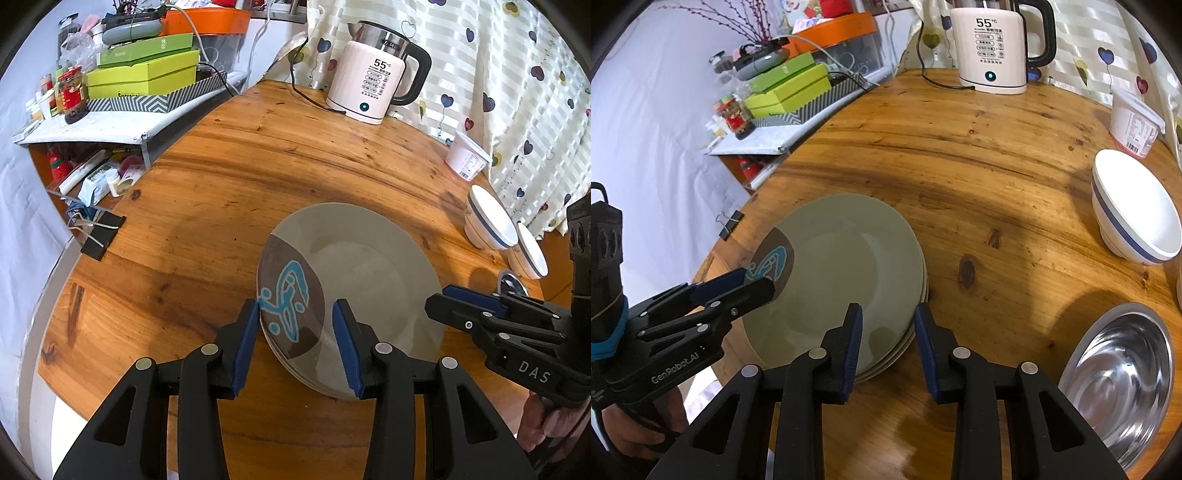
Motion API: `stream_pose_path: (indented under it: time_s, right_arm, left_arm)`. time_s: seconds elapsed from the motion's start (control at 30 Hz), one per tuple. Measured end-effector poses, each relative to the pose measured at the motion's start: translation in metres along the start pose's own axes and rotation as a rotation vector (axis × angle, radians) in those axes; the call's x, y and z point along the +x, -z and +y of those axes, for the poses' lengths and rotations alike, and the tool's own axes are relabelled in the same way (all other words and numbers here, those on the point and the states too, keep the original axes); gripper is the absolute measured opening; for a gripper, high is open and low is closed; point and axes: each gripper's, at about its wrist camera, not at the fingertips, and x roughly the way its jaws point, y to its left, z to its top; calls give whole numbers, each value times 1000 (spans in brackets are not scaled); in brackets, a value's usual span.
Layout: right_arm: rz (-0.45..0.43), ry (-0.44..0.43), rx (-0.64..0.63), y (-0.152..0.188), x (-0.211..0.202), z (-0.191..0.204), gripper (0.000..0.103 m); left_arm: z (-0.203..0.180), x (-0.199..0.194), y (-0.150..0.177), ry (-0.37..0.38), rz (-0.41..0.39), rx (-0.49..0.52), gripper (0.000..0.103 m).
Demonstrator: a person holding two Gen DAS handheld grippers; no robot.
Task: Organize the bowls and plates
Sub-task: 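Open both grippers to release the beige plate onto the stack, then move both grippers to the rim of the steel bowl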
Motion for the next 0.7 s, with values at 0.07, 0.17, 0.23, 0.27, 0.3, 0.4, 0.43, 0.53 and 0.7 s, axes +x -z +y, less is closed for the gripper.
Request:
stream_pose_path:
  time_s: [0.07,0.17,0.23,0.27,0.3,0.4,0.43,0.53,0.7]
  right_arm:
    - [-4,-1,1,0,-1,-1,29]
    - [-15,-1,9,-1,-6,-5,29]
    - [-23,-1,18,-1,-10,-8,29]
    - [-27,-1,22,-1,-13,-9,29]
    - [-34,-1,23,-1,-16,-10,29]
    - [-56,0,22,-2,-26,-11,29]
    - [-65,-1,22,-2,-31,-12,29]
    - [-89,-1,20,-1,-42,-13,29]
    - [-119,1,28,0,-59,-19,29]
  left_arm:
    - [0,0,0,-3,-3,2,42]
    - [-1,-4,0,-9,-15,2,42]
    - [-2,-8,-2,-14,-26,2,42]
    - [-2,-10,-2,-16,-32,3,42]
    - [-3,-12,-3,-19,-38,5,42]
    - [-7,-18,-6,-18,-51,13,42]
    - [-9,-20,-7,-15,-58,19,42]
    - [-16,-26,-9,-6,-73,37,42]
    - [-30,-32,-13,13,-90,66,42]
